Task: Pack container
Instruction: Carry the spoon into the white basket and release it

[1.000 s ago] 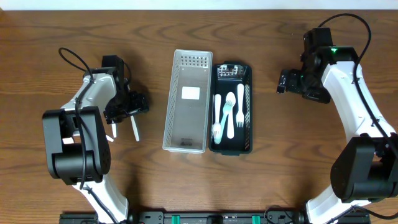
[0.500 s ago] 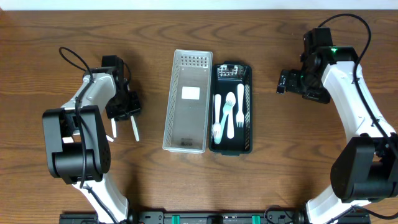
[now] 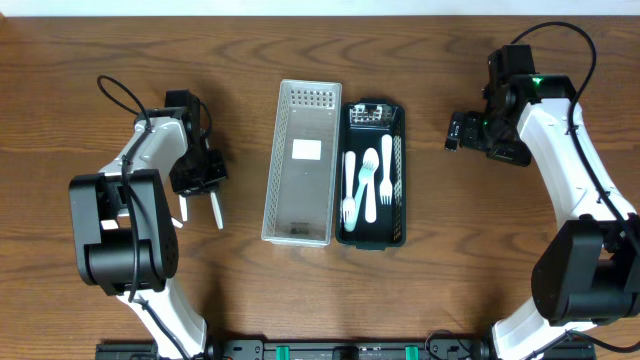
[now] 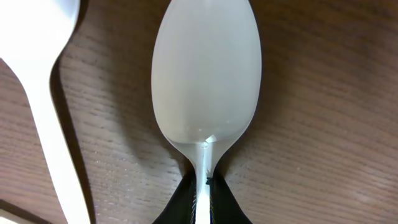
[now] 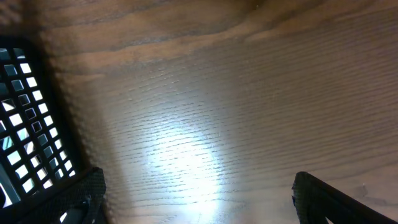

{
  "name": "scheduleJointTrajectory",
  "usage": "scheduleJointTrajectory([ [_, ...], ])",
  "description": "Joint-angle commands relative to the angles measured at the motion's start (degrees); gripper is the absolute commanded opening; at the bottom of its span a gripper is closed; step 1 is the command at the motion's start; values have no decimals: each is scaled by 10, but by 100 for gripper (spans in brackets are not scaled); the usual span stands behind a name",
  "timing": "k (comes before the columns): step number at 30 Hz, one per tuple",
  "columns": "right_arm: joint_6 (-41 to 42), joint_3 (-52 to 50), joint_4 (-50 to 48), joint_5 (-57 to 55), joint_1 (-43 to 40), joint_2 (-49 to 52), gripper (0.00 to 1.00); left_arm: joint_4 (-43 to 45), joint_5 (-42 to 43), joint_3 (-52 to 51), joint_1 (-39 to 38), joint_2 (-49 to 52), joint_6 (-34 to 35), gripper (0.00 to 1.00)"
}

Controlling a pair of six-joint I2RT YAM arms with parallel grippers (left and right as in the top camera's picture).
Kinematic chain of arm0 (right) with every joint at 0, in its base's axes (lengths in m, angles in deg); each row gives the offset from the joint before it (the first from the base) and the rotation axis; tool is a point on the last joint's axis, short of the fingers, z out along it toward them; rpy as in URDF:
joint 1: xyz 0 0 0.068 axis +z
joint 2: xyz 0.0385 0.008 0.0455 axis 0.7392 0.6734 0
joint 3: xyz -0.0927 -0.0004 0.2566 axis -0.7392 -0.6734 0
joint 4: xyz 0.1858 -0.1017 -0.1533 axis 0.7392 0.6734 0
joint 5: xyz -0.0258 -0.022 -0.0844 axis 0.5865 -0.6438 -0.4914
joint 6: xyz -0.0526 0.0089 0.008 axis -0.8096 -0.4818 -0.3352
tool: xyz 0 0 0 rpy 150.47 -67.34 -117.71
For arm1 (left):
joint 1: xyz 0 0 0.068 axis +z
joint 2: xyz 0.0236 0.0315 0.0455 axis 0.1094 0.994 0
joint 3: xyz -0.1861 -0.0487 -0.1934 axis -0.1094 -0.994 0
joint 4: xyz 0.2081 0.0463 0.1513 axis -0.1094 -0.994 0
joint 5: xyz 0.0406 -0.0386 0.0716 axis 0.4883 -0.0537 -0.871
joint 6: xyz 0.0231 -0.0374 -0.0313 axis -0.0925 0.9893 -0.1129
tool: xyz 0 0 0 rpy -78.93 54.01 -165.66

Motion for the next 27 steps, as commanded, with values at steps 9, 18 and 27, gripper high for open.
scheduleJointTrajectory([
  [9,-9,-3,-1,2,5,5,99,-135,-17,137,-94,-139,6,6],
  [18,-8,-3,0,2,5,5,99,-117,-17,148,-257,-187,8,6],
  [27,-8,-3,2,4,5,5,99,-90,-17,135,-309,-85,23,6],
])
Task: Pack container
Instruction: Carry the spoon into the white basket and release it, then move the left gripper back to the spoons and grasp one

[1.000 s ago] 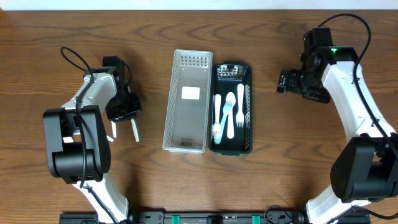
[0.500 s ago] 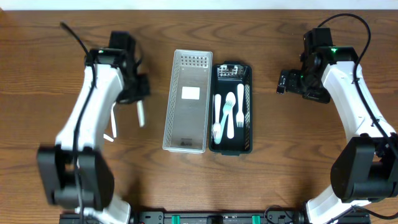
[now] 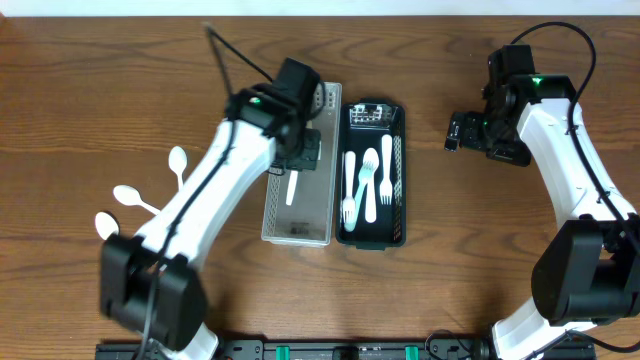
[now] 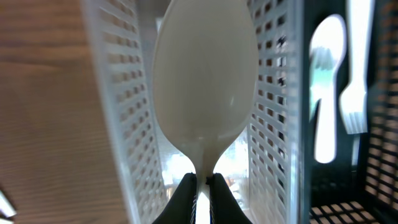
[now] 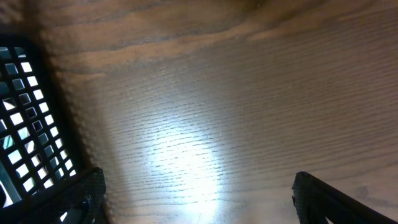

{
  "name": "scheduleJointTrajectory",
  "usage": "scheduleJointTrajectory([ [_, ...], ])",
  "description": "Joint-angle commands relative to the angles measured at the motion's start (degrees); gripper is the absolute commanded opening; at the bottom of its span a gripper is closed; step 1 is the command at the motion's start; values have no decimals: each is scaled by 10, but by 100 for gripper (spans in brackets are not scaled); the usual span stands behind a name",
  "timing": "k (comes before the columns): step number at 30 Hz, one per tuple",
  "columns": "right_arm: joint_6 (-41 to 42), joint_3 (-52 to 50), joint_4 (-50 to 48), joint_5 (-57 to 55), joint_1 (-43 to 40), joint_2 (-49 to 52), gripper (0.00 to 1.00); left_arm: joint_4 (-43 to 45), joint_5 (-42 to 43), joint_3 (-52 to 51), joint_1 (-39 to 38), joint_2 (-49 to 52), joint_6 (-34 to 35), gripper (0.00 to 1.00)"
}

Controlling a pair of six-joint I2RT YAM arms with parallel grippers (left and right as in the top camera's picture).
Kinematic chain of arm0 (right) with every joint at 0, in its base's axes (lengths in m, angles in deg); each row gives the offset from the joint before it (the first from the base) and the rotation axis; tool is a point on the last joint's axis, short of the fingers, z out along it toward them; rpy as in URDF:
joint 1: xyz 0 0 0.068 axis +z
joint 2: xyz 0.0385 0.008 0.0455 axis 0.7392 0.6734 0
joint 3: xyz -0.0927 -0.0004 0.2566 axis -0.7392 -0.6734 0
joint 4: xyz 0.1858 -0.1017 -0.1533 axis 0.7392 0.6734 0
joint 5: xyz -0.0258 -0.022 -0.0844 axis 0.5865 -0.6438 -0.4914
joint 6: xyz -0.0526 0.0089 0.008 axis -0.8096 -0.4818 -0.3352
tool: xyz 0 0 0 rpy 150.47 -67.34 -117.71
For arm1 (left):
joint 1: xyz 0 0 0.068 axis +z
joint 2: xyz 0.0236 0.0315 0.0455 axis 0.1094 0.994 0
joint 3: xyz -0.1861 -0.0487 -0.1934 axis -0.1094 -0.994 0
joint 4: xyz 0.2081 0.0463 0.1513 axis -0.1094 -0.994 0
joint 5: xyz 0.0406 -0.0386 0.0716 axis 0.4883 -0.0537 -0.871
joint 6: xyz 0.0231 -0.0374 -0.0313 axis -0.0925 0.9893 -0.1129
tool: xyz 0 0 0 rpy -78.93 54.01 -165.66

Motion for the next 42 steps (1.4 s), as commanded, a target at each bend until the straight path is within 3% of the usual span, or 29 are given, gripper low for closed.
scheduleJointTrajectory([
  [1,-7,-3,2,2,5,5,99,0,-4,-9,-6,35,8,6],
  [4,-7,-3,4,2,5,5,99,1,-5,-9,-5,48,5,7],
  [6,-7,-3,6,2,5,5,99,2,-5,-5,-2,45,3,47],
  [7,-7,-3,6,2,5,5,99,2,-5,-1,1,42,3,56],
  [14,-14,-3,6,2,5,5,99,-33,-30,53,29,-21,-20,66],
  [16,-18,-3,8,2,5,5,99,-44,-67,57,50,-56,-20,75],
  [23,-28,-3,8,2,5,5,99,-85,-99,56,200,-115,-20,88],
  [31,-29,-3,5,2,5,5,99,-45,-62,21,331,-49,-25,95],
  [39,-33,-3,6,2,5,5,99,-35,-58,20,344,83,-52,95],
  [42,-33,-3,7,2,5,5,99,-35,-5,20,344,122,-89,95],
])
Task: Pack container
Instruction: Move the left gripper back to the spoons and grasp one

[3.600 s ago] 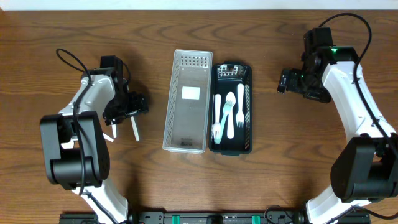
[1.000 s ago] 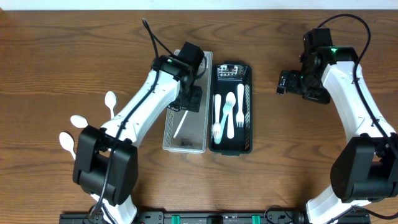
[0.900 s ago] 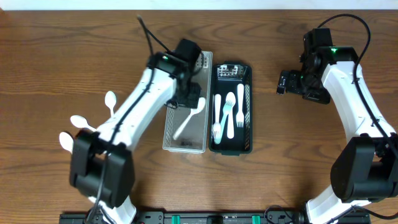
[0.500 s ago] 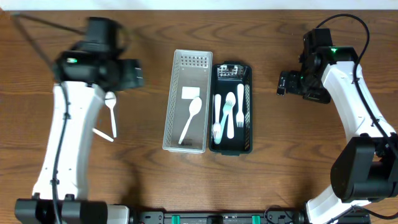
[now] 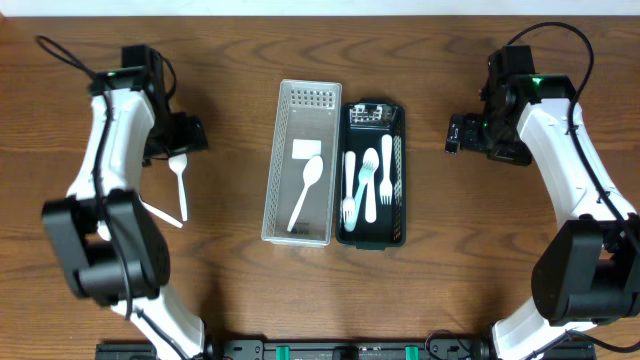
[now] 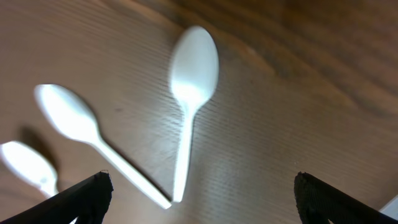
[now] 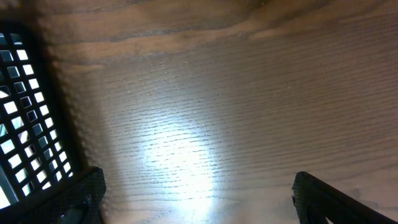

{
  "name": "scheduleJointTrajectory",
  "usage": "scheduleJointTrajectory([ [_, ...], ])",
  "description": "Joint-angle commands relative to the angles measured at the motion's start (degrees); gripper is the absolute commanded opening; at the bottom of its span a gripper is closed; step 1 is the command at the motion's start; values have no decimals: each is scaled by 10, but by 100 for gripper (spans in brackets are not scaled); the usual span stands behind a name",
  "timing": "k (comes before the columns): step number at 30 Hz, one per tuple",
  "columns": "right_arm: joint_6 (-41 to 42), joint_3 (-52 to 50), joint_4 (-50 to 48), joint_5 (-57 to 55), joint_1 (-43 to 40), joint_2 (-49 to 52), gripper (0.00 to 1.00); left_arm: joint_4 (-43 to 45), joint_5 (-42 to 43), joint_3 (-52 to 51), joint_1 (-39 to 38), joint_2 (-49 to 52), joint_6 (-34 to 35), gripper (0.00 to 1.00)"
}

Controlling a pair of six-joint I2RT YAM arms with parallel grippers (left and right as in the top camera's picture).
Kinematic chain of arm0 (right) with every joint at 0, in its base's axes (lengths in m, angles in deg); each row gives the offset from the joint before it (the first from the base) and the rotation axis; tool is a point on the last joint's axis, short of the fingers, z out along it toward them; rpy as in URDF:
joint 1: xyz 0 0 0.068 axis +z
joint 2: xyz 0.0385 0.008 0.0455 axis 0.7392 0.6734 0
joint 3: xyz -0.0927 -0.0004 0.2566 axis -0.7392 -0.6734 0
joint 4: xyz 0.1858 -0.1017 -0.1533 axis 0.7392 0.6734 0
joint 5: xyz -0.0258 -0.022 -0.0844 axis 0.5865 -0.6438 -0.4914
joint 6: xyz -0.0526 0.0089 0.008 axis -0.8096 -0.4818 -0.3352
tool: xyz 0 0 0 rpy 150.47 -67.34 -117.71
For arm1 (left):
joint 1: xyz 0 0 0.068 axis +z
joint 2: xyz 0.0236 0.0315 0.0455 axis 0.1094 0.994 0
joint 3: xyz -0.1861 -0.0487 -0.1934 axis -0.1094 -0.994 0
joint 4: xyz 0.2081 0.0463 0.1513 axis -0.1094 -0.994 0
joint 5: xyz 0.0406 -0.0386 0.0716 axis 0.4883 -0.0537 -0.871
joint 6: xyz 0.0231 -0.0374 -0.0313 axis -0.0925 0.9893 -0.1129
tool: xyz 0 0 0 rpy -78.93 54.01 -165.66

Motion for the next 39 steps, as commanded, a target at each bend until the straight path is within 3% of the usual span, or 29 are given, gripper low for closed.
scheduleJointTrajectory([
  [1,-7,-3,2,1,5,5,99,-2,52,-4,1,42,-46,95],
  [9,-7,-3,4,1,5,5,99,13,51,-5,7,89,-46,95],
  [34,-7,-3,5,2,5,5,99,63,52,-74,21,90,-46,95],
  [39,-7,-3,5,2,5,5,99,63,52,-78,21,90,-46,90],
])
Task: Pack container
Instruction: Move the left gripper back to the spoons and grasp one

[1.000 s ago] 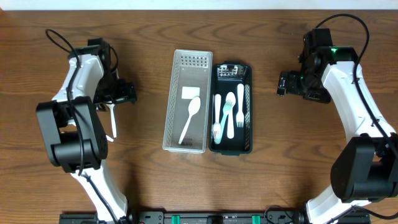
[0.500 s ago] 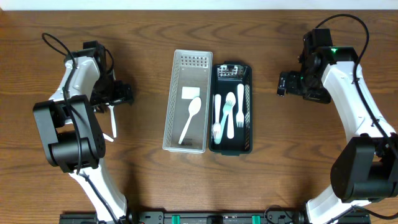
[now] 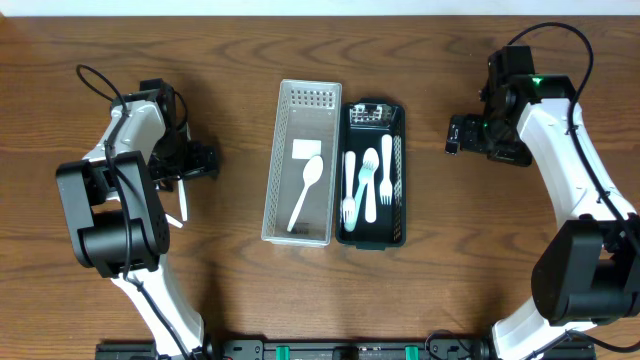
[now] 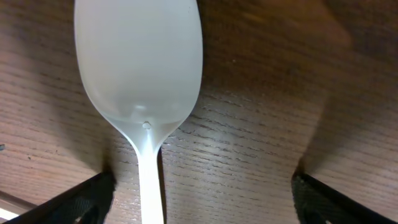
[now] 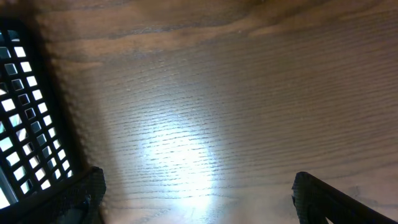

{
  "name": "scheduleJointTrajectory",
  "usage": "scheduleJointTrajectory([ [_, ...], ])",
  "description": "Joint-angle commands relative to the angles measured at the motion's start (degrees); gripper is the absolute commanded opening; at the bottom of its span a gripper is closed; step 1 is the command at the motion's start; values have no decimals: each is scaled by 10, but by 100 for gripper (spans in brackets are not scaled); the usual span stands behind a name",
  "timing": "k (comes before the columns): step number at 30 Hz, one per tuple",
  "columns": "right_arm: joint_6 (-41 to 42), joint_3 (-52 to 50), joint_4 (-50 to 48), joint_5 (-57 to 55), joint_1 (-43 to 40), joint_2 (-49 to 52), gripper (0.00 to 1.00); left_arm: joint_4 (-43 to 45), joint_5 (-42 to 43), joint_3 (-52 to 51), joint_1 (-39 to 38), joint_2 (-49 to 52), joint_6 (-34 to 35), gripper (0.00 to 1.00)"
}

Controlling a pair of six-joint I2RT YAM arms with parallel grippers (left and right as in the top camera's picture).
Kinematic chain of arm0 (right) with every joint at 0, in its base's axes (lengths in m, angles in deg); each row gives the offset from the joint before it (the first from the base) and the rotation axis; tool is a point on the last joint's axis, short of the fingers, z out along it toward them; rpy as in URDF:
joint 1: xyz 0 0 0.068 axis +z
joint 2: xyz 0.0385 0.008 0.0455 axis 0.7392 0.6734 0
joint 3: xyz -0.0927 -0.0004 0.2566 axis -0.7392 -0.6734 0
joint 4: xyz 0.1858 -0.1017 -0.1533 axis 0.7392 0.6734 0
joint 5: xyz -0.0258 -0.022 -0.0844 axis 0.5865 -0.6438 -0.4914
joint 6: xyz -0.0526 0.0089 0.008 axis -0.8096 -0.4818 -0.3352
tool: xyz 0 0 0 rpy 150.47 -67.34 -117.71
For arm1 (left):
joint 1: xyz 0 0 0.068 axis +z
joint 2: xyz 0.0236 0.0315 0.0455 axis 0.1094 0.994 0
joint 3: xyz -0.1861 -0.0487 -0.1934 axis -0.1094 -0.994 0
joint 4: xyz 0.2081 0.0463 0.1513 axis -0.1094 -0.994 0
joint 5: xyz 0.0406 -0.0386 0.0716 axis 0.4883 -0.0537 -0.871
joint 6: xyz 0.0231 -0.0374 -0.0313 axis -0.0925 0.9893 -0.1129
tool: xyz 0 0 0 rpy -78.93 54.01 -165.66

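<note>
A white plastic spoon [image 4: 138, 62] lies on the wood table, its handle [image 3: 184, 205] poking out from under my left gripper [image 3: 186, 168]. In the left wrist view that gripper [image 4: 199, 208] is open and low at the table, a finger on either side of the spoon's handle. The white slotted basket [image 3: 284, 215] holds one spoon [image 3: 307, 190]. Beside it the black basket [image 3: 400, 190] holds several white forks [image 3: 367, 185]. My right gripper [image 3: 466, 133] hovers open right of the black basket, nothing between its fingers [image 5: 81, 193].
A second spoon's handle [image 3: 172, 218] shows just left of the first. The black basket's mesh wall [image 5: 22, 124] fills the left edge of the right wrist view. Bare wood lies between the left arm and the white basket.
My left gripper, then open and higher over three spoons on the table, now sits low with its fingers straddling one spoon. The right arm has not moved.
My left gripper was shut on a spoon at the table's left. Then it held that spoon over the white basket. Then the spoon lay in the basket and the gripper was open over the loose spoons. Now it straddles another spoon.
</note>
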Motion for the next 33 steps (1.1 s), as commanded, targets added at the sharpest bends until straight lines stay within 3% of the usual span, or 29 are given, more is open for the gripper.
scheduleJointTrajectory([
  [1,-7,-3,0,2,5,5,99,-1,-1,-10,2,4,-3,87],
  [7,-7,-3,1,2,4,5,99,1,-1,-10,3,4,-3,56],
  [21,-7,-3,3,1,4,5,99,1,-1,-10,3,4,-3,27],
  [28,-8,-3,3,1,4,5,99,1,-1,-10,3,4,-3,22],
  [33,-16,-3,3,1,4,5,99,1,-1,-10,3,4,-3,11],
])
